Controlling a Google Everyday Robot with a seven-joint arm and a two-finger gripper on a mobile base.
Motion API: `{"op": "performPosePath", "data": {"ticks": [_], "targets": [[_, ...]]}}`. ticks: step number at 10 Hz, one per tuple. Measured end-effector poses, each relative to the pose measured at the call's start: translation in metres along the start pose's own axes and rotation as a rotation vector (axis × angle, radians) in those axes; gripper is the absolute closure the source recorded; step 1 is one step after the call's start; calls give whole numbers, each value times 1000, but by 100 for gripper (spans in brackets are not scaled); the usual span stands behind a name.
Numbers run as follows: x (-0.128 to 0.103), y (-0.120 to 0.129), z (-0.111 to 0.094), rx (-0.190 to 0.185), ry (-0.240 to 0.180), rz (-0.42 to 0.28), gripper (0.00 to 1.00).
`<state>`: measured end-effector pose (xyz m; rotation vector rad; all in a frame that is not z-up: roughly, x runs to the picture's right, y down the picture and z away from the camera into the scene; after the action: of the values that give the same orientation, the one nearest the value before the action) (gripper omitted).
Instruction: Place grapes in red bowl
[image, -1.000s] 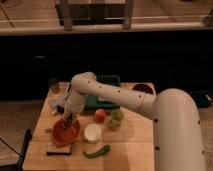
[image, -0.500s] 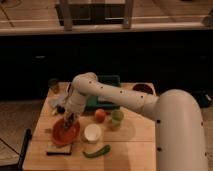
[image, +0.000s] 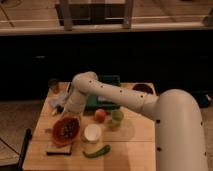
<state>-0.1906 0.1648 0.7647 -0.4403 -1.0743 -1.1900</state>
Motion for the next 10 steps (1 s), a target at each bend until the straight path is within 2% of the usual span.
{"op": "performPosePath", "data": {"ticks": [10], "targets": [[0,0,-8,19,16,-9,20]]}}
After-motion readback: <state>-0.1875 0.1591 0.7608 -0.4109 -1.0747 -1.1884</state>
